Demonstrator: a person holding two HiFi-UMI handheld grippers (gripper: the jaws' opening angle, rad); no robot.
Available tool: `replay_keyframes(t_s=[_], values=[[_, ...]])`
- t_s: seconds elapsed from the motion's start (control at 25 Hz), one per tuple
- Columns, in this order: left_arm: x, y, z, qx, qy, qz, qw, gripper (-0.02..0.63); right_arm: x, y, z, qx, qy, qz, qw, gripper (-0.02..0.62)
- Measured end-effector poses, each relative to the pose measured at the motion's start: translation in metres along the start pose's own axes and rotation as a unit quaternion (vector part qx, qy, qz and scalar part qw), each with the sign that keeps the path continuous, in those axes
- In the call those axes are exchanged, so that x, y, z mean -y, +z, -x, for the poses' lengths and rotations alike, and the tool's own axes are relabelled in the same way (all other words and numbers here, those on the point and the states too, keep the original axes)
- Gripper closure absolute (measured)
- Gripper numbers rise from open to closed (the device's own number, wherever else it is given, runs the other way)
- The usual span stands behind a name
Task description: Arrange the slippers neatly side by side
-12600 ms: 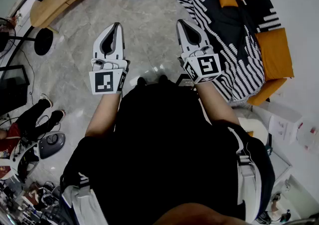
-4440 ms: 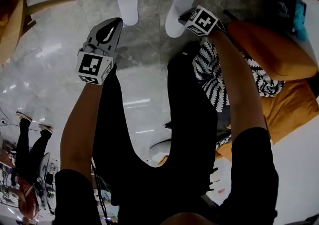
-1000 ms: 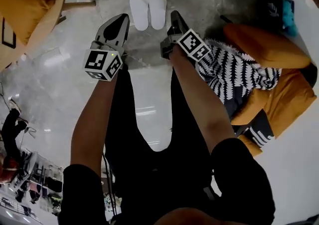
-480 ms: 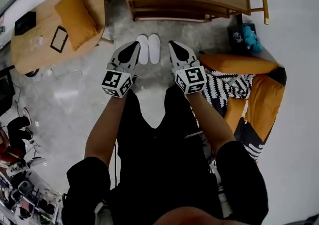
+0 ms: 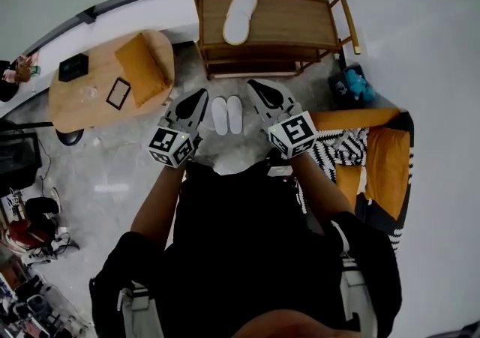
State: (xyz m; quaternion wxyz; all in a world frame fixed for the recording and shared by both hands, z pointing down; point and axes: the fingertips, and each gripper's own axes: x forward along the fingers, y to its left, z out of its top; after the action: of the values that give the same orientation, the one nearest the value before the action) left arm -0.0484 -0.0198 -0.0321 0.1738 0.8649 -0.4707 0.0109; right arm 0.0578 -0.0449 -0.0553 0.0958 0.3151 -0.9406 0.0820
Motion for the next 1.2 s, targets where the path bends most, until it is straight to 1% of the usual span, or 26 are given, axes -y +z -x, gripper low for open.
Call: replay_keyframes(t_s=[0.12,0.2,0.32,0.4,0.48,0.56,0.68,0.72,0.8,0.92,1.0,1.12,1.2], values=[[0.003,0.041,0.004,0.038,-0.006,-0.030,0.9988,0.592,0.016,0.053,0.019,0.050,-0.007,0.029,0.998,0.563],[0.006,0.067,0.012,0.067,-0.001,-0.044,0.9968,0.592,0.020,0.083,0.037,0.082,-0.003,0.041,0.996,0.563],[0.015,0.091,0.035,0.101,0.009,-0.049,0.9936,0.592,0.018,0.104,0.070,0.105,-0.015,0.046,0.993,0.563],[0.016,0.102,0.045,0.113,0.009,-0.057,0.9920,0.592,0.020,0.107,0.082,0.115,-0.033,0.044,0.992,0.563],[0.013,0.106,0.055,0.118,0.010,-0.060,0.9911,0.592,0.017,0.102,0.086,0.116,-0.044,0.037,0.992,0.563],[0.007,0.109,0.066,0.124,0.011,-0.061,0.9903,0.592,0.010,0.094,0.081,0.113,-0.041,0.028,0.992,0.563],[-0.004,0.110,0.082,0.134,0.007,-0.063,0.9890,0.592,-0.013,0.086,0.067,0.104,-0.021,0.022,0.994,0.563],[-0.009,0.109,0.088,0.135,0.002,-0.062,0.9889,0.592,-0.021,0.084,0.061,0.101,-0.022,0.023,0.994,0.563],[-0.021,0.106,0.101,0.135,-0.007,-0.059,0.9890,0.592,-0.031,0.083,0.050,0.098,-0.043,0.019,0.994,0.563],[-0.047,0.103,0.126,0.129,-0.012,-0.047,0.9905,0.592,-0.048,0.083,0.033,0.098,-0.081,-0.010,0.992,0.565],[-0.064,0.099,0.143,0.118,-0.014,-0.037,0.9922,0.592,-0.065,0.086,0.024,0.095,-0.095,-0.024,0.991,0.565],[-0.082,0.093,0.164,0.100,-0.020,-0.026,0.9944,0.592,-0.092,0.094,0.018,0.088,-0.103,-0.026,0.990,0.564],[-0.086,0.092,0.175,0.093,-0.024,-0.028,0.9949,0.592,-0.106,0.098,0.020,0.087,-0.102,-0.024,0.991,0.565]])
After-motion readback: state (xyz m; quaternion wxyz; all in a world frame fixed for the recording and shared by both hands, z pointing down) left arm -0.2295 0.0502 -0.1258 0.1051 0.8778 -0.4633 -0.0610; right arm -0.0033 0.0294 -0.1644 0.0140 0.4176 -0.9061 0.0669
